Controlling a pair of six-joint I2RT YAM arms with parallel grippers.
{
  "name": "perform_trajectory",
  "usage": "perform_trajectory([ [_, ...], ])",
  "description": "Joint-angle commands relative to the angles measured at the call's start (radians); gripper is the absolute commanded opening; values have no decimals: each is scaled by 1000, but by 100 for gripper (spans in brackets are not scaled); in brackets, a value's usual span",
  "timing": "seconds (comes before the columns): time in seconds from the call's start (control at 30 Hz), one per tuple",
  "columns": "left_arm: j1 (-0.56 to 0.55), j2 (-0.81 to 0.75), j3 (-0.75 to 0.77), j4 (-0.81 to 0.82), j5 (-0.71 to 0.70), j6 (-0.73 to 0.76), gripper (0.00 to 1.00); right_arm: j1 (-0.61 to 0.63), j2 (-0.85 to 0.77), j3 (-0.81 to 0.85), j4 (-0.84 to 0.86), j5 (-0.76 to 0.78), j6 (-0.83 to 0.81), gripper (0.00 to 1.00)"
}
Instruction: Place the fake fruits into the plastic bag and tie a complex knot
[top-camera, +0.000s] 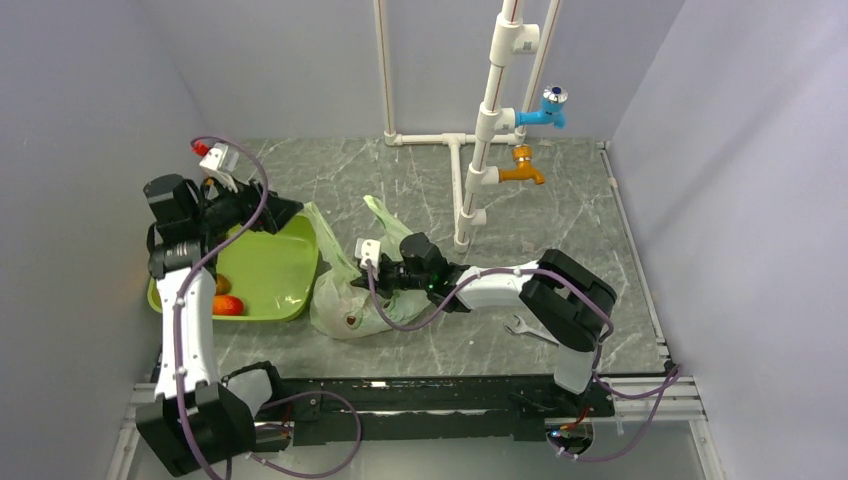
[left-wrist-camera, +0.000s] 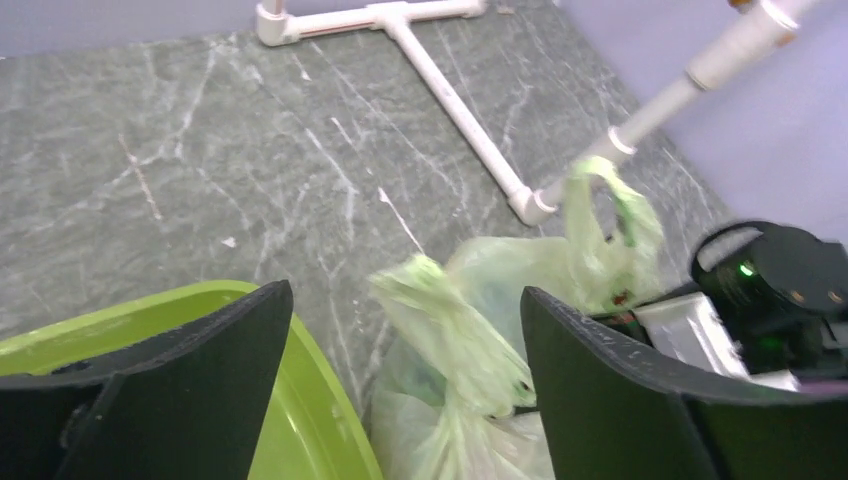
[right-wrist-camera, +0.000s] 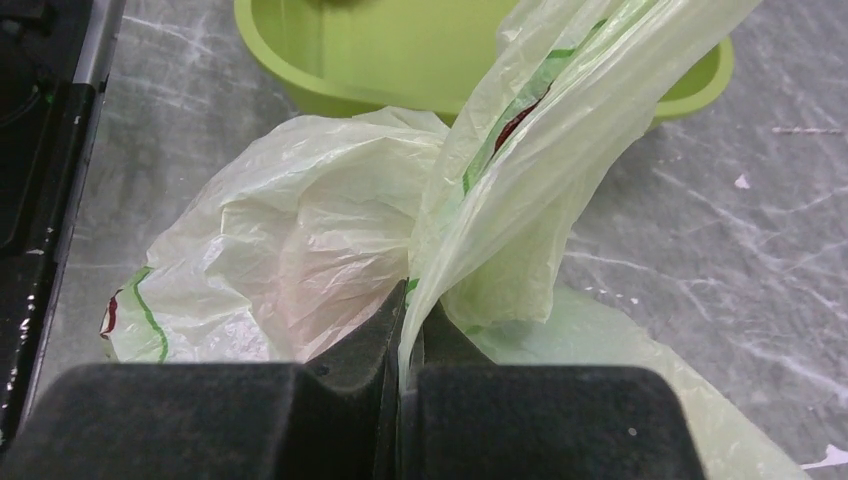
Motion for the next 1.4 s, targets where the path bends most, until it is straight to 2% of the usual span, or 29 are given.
perform_trajectory([
  [0.0, 2, -160, -98, 119, 126, -86, 99, 7, -26, 46, -42, 5, 19, 0],
  [0.17, 3, -219, -213, 65, 96, -98, 99, 7, -48, 47, -27, 19, 27, 0],
  [0.37, -26, -225, -362, 297, 27, -298, 99, 9, -71, 36, 19, 17, 41, 0],
  [0.53, -106, -210, -394, 374, -9, -406, 94, 26, -64, 51, 10, 90, -1, 0],
  [0.63, -167, -271, -402, 309, -134, -442, 87, 35, -54, 63, -11, 150, -15, 0],
  [0.73, -226, -341, -399, 212, -350, -460, 84, 42, -50, 62, -12, 189, -25, 0],
  [0.83, -269, -295, -347, 118, -468, -502, 83, 53, -48, 66, -16, 230, -36, 0],
  [0.97, -365, -218, -273, 39, -629, -511, 68, 78, -38, 72, -13, 302, -65, 0],
  [1.03, -397, -189, -237, 6, -681, -524, 65, 85, -30, 86, -26, 346, -81, 0],
  [1.13, -431, -186, -214, -24, -749, -519, 67, 94, -17, 104, -35, 400, -103, 0],
  [1.27, -456, -187, -185, -94, -801, -526, 77, 104, 0, 127, -67, 446, -118, 0],
  [1.37, -467, -190, -163, -133, -823, -523, 78, 112, 10, 133, -78, 469, -137, 0],
])
